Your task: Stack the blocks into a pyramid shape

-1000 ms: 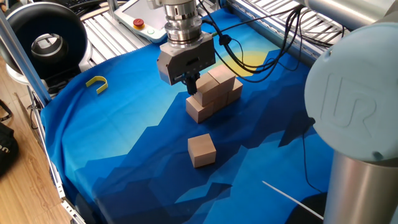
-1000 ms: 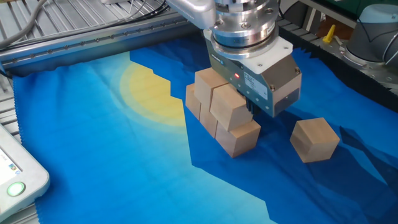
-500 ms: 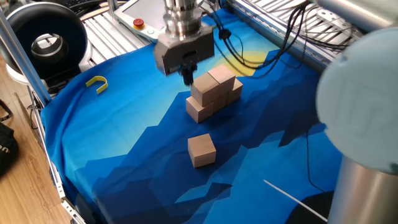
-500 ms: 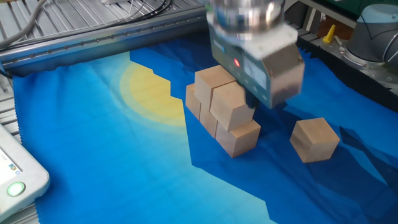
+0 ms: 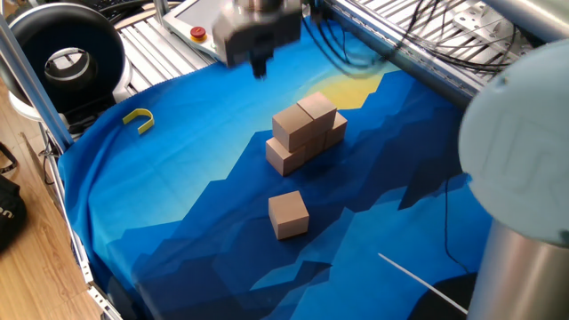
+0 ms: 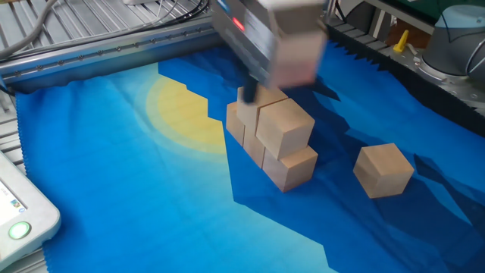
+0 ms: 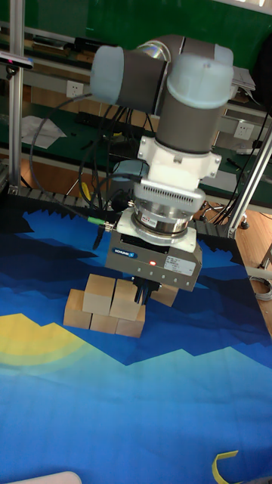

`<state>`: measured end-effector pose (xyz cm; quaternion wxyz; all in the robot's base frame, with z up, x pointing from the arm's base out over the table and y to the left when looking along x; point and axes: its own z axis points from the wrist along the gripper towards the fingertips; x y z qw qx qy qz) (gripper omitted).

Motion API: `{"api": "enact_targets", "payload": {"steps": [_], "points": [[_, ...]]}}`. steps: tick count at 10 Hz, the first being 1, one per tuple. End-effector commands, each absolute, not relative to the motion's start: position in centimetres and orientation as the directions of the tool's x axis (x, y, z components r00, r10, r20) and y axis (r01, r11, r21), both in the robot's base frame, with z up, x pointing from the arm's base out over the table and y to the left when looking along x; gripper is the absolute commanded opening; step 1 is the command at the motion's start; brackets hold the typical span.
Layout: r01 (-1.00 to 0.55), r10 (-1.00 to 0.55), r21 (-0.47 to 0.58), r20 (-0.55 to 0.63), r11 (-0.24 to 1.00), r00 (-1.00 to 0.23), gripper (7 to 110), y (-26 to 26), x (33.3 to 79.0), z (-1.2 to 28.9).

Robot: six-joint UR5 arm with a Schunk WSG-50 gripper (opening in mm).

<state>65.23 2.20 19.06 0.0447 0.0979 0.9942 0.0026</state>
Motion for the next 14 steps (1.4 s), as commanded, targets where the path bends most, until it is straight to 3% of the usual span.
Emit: {"api": "enact_targets", "payload": {"steps": [1, 5, 9, 11, 14], "points": [[0.209, 0.214, 0.048, -0.175, 0.977, -0.961, 7, 1.6, 68.5, 21.6], [0.245, 0.241, -0.032, -0.103, 0.969, -0.965, 7, -0.1, 66.2, 21.3], [0.175, 0.17, -0.012, -0.177, 0.984, -0.969, 7, 0.2, 68.2, 21.6], [0.245, 0.235, -0.015, -0.231, 0.97, -0.944, 7, -0.5, 69.4, 21.8], [0.234, 0.224, -0.052, -0.159, 0.971, -0.962, 7, -0.5, 66.5, 21.9]]}}
